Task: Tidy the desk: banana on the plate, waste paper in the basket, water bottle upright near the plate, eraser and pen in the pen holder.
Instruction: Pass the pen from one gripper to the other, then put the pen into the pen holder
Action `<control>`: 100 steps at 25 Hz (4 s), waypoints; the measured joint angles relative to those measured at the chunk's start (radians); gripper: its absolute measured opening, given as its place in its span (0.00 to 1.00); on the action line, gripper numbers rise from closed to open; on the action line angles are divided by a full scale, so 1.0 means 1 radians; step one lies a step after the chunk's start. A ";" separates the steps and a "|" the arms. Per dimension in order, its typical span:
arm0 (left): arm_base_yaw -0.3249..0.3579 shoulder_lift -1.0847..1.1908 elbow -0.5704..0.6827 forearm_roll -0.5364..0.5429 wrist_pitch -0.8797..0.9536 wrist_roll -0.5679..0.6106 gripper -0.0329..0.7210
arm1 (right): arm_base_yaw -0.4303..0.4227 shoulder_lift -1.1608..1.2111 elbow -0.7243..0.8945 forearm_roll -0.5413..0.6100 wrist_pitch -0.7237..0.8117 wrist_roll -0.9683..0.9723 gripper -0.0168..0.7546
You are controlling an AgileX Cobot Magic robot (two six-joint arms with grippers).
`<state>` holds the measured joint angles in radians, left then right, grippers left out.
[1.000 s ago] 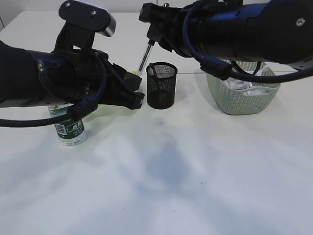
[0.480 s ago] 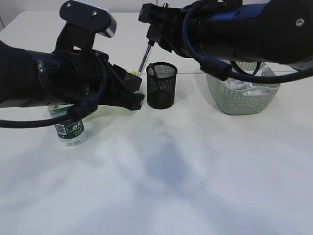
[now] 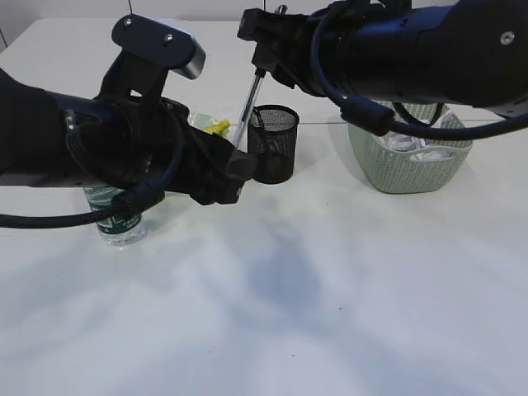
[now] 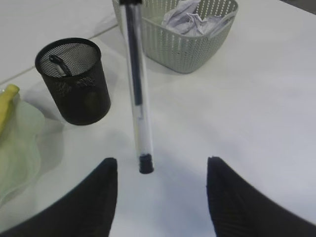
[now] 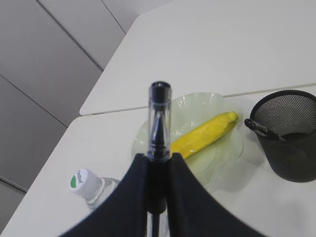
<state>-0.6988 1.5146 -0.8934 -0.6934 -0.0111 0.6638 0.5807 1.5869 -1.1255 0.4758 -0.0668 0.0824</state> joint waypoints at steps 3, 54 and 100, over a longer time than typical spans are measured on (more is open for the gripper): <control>0.000 0.000 0.000 0.001 0.027 0.000 0.62 | 0.000 0.000 0.000 -0.005 0.000 -0.008 0.09; 0.245 -0.002 0.000 0.452 0.504 -0.225 0.64 | -0.106 0.110 -0.060 -0.026 -0.166 -0.554 0.09; 0.245 -0.002 0.000 0.982 0.565 -0.901 0.63 | -0.250 0.439 -0.346 -0.595 -0.224 -0.059 0.09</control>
<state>-0.4540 1.5125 -0.8934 0.2881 0.5541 -0.2374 0.3305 2.0257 -1.4712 -0.1187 -0.2910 0.0233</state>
